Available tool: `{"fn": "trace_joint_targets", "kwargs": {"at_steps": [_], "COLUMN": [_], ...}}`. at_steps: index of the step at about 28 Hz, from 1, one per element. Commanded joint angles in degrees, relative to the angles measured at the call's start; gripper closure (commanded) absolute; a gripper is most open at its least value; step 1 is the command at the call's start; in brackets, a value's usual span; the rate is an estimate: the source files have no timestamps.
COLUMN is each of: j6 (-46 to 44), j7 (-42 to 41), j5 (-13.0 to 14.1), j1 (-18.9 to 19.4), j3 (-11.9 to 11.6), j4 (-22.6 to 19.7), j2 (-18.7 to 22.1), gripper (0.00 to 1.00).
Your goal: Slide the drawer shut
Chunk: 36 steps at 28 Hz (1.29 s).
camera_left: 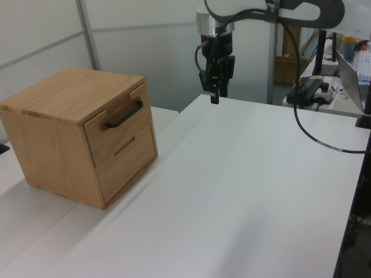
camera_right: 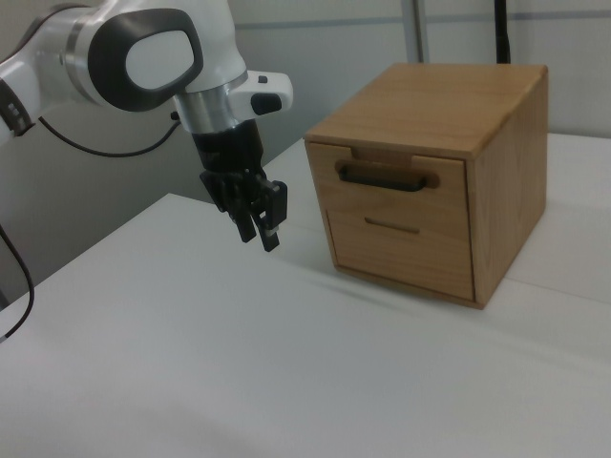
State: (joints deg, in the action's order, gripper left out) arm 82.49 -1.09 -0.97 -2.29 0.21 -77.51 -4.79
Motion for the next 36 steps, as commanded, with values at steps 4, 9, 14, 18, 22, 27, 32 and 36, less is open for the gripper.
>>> {"fn": "trace_joint_targets", "kwargs": {"at_steps": [4, 9, 14, 18, 22, 27, 32, 36], "j6": [-1.2, -1.0, -0.3, 0.6, 1.0, 1.0, 1.2, 1.2], "j7": [-1.1, -0.8, -1.3, -1.5, -0.9, -0.6, -0.4, -0.1], "j5": [1.5, 0.7, -0.7, -2.7, -2.9, -2.7, -6.1, -5.0], "j1": [-2.0, -2.3, -1.9, -1.8, -1.8, -1.8, -1.3, -1.3], "j3": [-0.8, -0.6, -0.3, 0.1, 0.1, 0.0, 0.2, 0.1], "j4": [-1.3, -1.2, -0.4, 0.8, 0.5, 0.6, 0.5, 0.7], "j2": [0.7, 0.7, 0.6, 0.5, 0.5, 0.5, -0.7, -0.6], "gripper": [0.0, 0.0, 0.0, 0.0, 0.0, 0.0, 0.0, 0.0]}}
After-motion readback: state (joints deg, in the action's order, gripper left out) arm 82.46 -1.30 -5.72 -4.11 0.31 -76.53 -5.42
